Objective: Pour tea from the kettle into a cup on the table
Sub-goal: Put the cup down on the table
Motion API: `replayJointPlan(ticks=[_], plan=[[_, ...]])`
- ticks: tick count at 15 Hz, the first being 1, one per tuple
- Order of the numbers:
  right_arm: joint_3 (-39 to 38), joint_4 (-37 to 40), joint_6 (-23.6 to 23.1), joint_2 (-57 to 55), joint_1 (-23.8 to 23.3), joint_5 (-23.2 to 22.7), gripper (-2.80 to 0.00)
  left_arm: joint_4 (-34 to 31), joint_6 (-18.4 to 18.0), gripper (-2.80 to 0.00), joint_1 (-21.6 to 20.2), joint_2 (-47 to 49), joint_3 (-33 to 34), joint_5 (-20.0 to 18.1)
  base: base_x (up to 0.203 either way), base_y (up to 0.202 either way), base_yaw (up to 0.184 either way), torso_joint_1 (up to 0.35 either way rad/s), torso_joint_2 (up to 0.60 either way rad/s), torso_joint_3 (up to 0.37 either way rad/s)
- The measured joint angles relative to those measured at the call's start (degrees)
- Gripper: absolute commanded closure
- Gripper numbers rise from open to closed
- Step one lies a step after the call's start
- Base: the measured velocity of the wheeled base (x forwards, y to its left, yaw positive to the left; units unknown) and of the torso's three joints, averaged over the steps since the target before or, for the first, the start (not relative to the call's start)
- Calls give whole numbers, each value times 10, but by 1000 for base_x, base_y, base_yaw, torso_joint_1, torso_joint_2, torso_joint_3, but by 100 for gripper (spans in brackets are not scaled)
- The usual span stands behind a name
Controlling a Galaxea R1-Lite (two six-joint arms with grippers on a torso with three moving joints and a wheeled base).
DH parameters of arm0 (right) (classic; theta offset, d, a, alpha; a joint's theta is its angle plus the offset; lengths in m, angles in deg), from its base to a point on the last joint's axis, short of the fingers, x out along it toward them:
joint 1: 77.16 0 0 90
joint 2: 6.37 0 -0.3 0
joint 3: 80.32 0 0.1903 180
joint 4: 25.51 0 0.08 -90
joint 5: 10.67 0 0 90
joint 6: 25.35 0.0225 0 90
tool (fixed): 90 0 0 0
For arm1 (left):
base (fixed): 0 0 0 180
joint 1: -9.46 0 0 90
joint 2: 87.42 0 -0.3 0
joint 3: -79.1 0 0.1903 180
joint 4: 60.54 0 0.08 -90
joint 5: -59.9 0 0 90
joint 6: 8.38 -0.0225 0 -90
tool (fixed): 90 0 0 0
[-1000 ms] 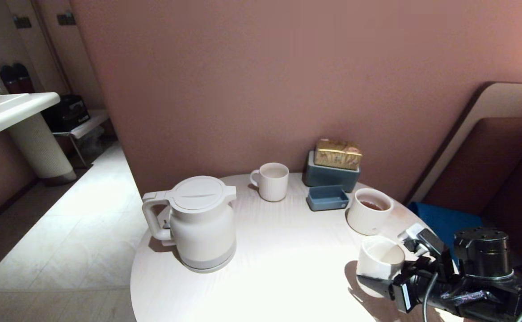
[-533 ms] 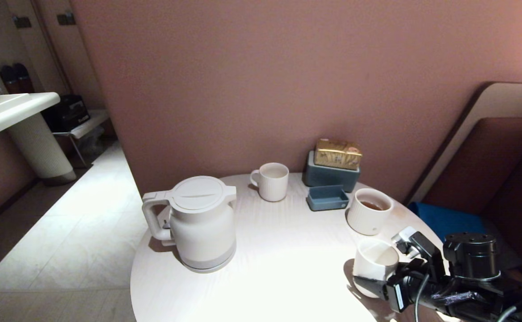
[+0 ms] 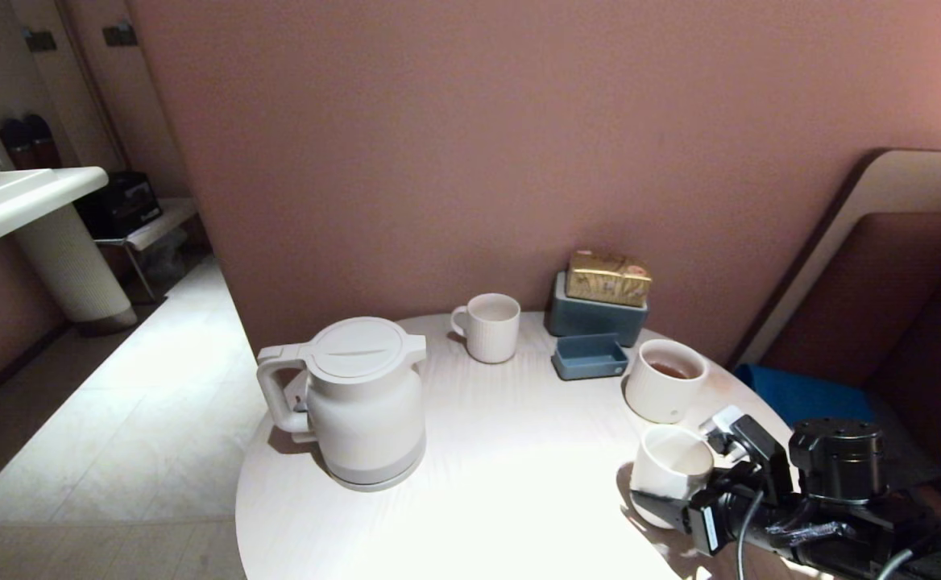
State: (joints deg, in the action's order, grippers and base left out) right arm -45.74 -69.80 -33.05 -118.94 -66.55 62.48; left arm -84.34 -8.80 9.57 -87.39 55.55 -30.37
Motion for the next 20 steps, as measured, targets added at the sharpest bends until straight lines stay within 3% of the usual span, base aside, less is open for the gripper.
replayJointPlan(ticks=[9,20], plan=[[38,1,0,-32,11,40,0,0,0,0,0,0,0,0,0,0,0,0,0,0],[29,2,0,-28,17,42,0,0,0,0,0,0,0,0,0,0,0,0,0,0]])
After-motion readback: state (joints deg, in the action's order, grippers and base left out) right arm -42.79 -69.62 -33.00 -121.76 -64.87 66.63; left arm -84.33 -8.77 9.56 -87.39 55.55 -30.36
